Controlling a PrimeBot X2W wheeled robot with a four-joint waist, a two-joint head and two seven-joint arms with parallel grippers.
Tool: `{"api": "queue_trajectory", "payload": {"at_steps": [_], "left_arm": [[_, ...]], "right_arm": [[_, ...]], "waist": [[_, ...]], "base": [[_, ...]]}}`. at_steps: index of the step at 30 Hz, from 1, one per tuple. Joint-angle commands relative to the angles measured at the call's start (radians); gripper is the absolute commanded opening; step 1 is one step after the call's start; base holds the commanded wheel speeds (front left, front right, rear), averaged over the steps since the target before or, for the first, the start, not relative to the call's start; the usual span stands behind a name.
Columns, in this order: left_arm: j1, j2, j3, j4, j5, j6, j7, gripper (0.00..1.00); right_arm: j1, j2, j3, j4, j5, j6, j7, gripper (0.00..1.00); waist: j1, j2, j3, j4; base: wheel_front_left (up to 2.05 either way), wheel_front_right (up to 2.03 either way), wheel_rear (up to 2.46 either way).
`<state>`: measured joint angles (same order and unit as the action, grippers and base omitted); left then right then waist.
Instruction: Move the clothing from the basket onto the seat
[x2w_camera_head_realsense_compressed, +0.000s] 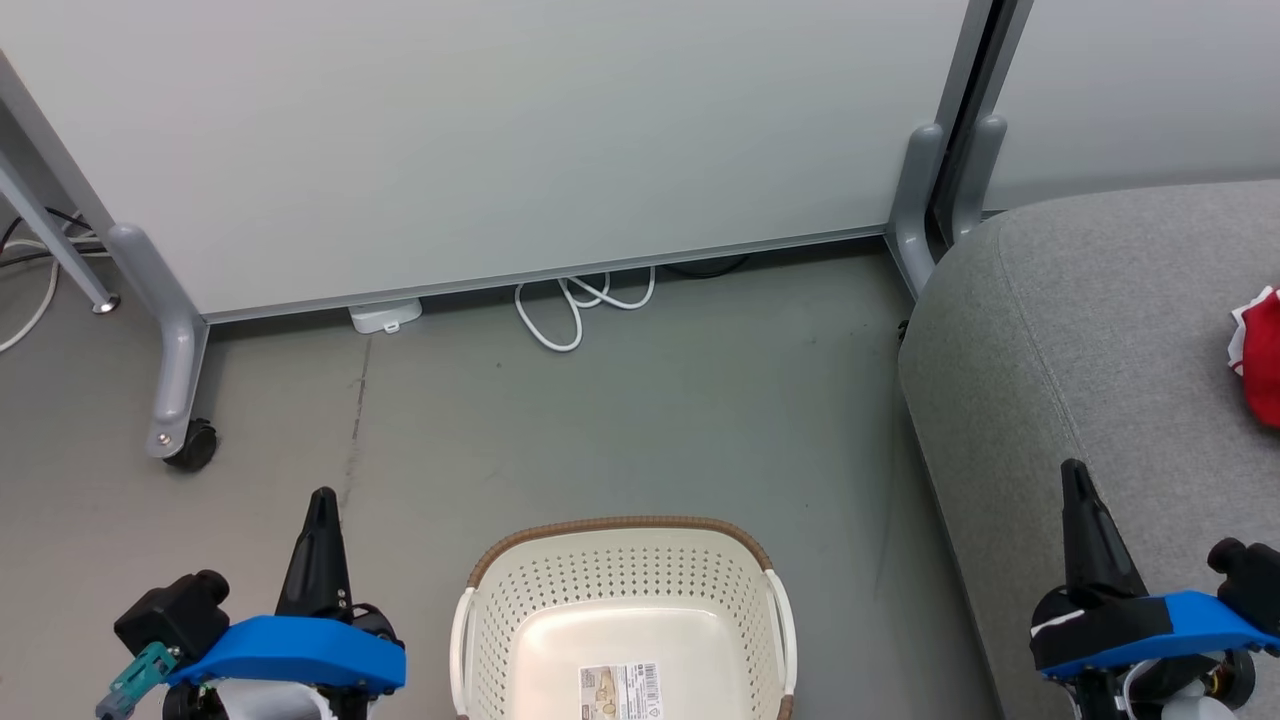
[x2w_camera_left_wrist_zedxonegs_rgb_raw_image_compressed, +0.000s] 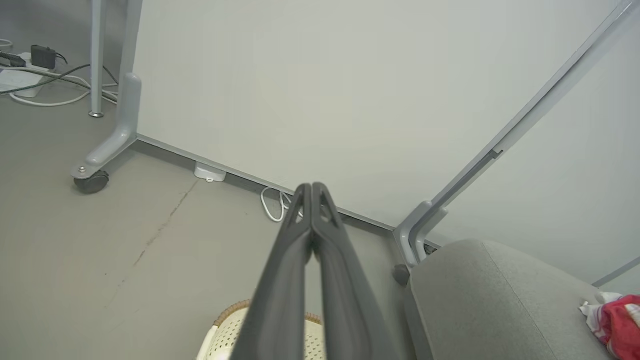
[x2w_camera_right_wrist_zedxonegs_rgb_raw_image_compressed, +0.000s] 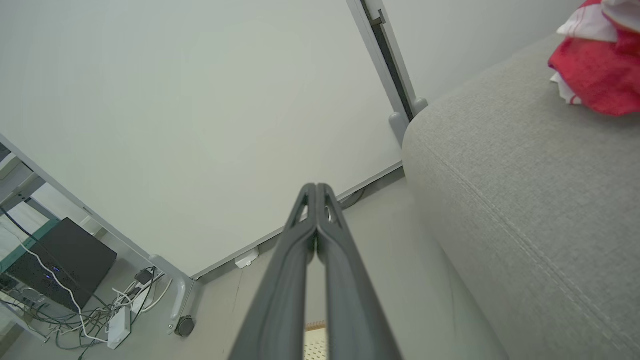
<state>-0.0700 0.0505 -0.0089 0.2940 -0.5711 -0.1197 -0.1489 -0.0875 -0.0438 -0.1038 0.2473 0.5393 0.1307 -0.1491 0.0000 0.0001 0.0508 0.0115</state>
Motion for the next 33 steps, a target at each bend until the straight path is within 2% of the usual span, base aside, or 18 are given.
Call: {"api": "queue_trajectory", "payload": {"at_steps": [1, 33], "left_arm": [[-0.027, 0.001, 0.012, -0.018, -0.049, -0.004, 0.012, 0.00], [-0.036, 0.000, 0.058, -0.033, -0.461, -0.008, 0.117, 0.00]], "right_arm": [[-0.011, -0.005, -0.001, -0.015, 0.051, 0.000, 0.010, 0.00], [-0.018, -0.007, -0.006, -0.011, 0.476, 0.000, 0.116, 0.00]], "waist": [[0.0000, -0.0001, -0.001, 0.000], [0.0000, -0.0001, -0.016, -0.004]], "base": [[0.00, 0.00, 0.00], [0.00, 0.00, 0.00]]}}
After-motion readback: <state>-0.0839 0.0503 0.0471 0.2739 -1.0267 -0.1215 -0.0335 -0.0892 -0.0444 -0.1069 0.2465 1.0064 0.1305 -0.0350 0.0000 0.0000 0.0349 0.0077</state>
